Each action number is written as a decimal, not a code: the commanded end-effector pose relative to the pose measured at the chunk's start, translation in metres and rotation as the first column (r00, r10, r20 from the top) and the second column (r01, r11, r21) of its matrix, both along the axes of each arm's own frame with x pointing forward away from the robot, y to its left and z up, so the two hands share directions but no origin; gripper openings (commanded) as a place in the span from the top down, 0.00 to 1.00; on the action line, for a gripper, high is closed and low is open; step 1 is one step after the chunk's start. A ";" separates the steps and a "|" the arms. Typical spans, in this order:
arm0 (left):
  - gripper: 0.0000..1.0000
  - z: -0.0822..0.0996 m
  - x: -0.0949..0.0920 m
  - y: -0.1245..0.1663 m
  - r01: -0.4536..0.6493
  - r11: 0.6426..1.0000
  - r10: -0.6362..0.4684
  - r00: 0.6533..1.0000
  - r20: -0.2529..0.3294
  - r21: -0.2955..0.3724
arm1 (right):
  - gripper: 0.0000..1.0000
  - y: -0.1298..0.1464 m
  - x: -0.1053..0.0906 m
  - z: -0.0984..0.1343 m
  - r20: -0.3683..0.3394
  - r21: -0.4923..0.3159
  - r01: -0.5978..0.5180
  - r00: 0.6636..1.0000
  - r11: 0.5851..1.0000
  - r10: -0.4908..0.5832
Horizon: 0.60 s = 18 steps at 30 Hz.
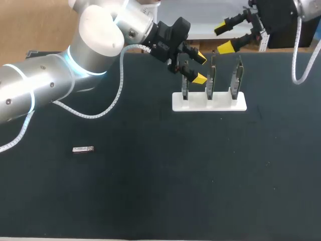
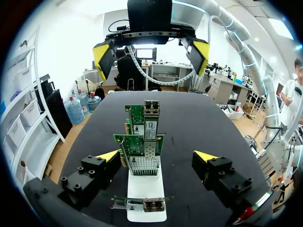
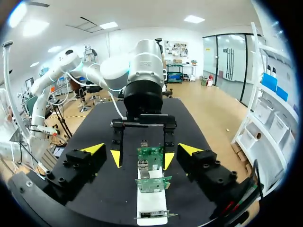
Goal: Pick up the optical module with the left hand, and insert it into the network port with the right hand.
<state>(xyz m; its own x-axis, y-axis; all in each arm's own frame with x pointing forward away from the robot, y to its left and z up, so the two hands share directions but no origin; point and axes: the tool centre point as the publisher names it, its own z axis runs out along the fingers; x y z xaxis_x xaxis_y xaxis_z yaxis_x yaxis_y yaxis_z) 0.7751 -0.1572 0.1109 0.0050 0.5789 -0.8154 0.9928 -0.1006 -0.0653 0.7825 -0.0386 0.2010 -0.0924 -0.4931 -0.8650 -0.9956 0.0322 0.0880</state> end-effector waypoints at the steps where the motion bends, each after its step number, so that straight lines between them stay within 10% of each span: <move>1: 0.00 0.000 0.002 -0.001 0.002 1.000 -0.002 1.000 -0.002 0.004 | 1.00 0.004 0.010 0.004 -0.009 -0.027 -0.026 1.000 0.999 0.026; 18: 0.00 0.000 0.002 -0.001 0.002 1.000 -0.002 1.000 -0.002 0.004 | 1.00 0.009 0.007 -0.004 0.014 -0.088 -0.036 0.999 0.995 0.038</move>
<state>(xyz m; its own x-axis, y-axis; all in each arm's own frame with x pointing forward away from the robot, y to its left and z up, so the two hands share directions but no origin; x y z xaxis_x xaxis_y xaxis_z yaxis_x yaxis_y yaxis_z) 0.7751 -0.1571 0.1109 0.0050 0.5789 -0.8154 0.9928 -0.1005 -0.0653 0.7900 -0.0304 0.1973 -0.0594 -0.5689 -0.8202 -0.9974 -0.0002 0.0723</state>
